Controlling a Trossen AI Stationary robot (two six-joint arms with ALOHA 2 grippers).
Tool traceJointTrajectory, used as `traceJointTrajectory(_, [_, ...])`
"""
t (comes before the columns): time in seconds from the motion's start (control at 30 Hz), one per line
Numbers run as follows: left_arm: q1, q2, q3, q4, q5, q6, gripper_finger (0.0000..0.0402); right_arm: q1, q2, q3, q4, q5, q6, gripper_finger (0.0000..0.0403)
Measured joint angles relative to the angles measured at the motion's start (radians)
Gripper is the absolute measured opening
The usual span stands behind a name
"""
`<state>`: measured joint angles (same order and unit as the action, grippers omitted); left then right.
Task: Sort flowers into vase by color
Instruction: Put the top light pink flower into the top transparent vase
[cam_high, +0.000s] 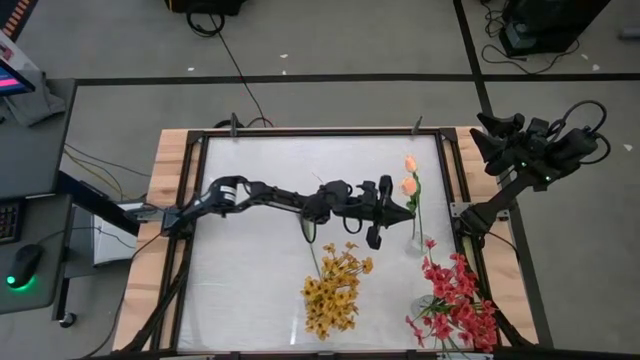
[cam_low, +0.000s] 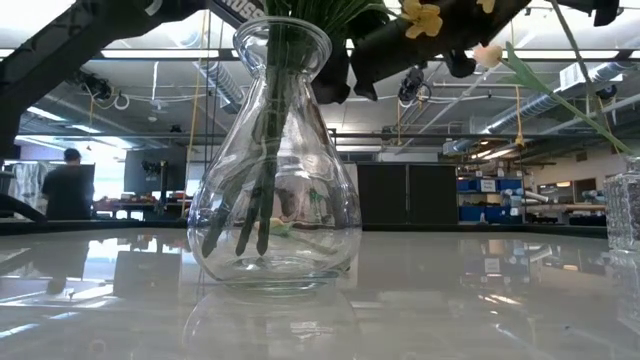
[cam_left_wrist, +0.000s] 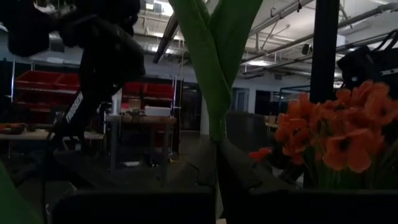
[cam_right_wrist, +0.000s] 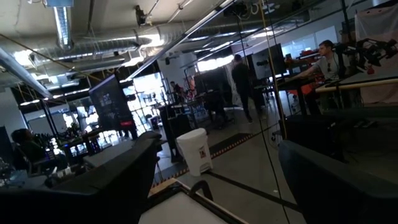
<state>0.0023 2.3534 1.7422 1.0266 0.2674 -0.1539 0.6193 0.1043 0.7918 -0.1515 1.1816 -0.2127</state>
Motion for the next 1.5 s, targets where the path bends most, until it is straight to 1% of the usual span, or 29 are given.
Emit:
traceJointTrajectory(0.17, [-0.007, 0.018, 0.04, -0.023, 0.0, 0.0, 0.0009, 0.0, 0.0, 0.0, 0.0, 0.0, 0.0, 0.0346])
traceJointTrajectory(0.53, [-0.011, 0.018, 0.064, -0.037, -0.028, 0.073, 0.0009, 0.0, 0.0, 0.0, 0.0, 0.0, 0.0, 0.0346])
traceJointTrajectory(0.8, [-0.014, 0.018, 0.063, -0.149, -0.028, 0.071, 0.0009, 0.0, 0.0, 0.0, 0.0, 0.003, 0.0, 0.0346])
traceJointTrajectory(1.07, [-0.015, 0.018, 0.063, -0.139, -0.031, 0.068, 0.0009, 0.0, 0.0, 0.0, 0.001, 0.003, 0.0, 0.0346])
traceJointTrajectory(1.17, [-0.015, 0.017, 0.063, -0.082, -0.034, 0.051, 0.0009, 0.0, 0.0, 0.0, 0.0, 0.003, 0.0, 0.0346])
traceJointTrajectory(1.23, [-0.015, 0.005, 0.063, -0.076, -0.049, 0.031, 0.0009, 0.0, 0.0, 0.0, 0.001, 0.003, 0.0, 0.0346])
traceJointTrajectory(1.3, [-0.013, -0.025, 0.062, -0.13, -0.076, -0.012, 0.0009, 0.0, 0.0, 0.0, 0.0, 0.003, 0.0, 0.0346])
traceJointTrajectory(1.37, [-0.008, -0.074, 0.062, -0.26, -0.101, -0.007, 0.0009, 0.0, 0.0, 0.0, 0.0, 0.003, 0.0, 0.0346])
traceJointTrajectory(1.5, [0.011, -0.189, 0.062, -0.554, -0.107, 0.118, 0.0009, 0.0, 0.0, 0.0, 0.0, 0.002, 0.0, 0.0346])
